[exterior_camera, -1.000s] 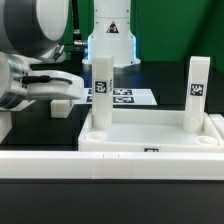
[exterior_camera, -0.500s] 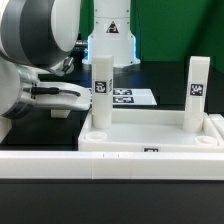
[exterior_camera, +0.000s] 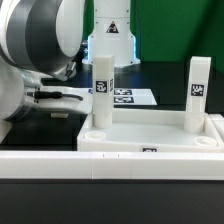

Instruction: Assemble desk

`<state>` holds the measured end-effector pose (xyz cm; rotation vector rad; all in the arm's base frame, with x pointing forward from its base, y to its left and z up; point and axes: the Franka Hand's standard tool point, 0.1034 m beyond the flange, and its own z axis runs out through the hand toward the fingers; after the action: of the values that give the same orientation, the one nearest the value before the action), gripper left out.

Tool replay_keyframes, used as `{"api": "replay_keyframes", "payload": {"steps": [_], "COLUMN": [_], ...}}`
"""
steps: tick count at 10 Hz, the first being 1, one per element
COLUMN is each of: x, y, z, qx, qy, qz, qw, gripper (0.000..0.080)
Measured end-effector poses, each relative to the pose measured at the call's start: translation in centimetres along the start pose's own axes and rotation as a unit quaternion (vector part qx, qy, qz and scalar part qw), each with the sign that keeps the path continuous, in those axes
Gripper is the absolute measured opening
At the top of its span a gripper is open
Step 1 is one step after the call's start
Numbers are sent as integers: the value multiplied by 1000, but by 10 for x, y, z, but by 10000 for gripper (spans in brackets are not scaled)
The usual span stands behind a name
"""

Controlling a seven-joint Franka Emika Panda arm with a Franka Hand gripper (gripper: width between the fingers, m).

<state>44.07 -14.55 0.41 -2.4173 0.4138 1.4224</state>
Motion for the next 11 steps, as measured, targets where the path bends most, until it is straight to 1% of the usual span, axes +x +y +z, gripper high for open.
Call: {"api": "replay_keyframes", "payload": {"steps": [1,2,3,4,6,8,9,10,11], "x": [0,0,0,0,0,-1,-2,-6,-16], "y": [0,0,1,1,2,6,8,8,1], "z": [0,0,0,0,0,-2,-7,-17,-30], "qx": [0,0,0,1,1,2,-5,-12,-12], "qy": [0,0,0,0,0,2,6,12,18], "qz": [0,0,0,0,1,-4,-20,-38,-47], "qw": [1000,1000,1000,1000,1000,1000,1000,999,999], "gripper": [602,428,428,291,291,291,291,291,291]}}
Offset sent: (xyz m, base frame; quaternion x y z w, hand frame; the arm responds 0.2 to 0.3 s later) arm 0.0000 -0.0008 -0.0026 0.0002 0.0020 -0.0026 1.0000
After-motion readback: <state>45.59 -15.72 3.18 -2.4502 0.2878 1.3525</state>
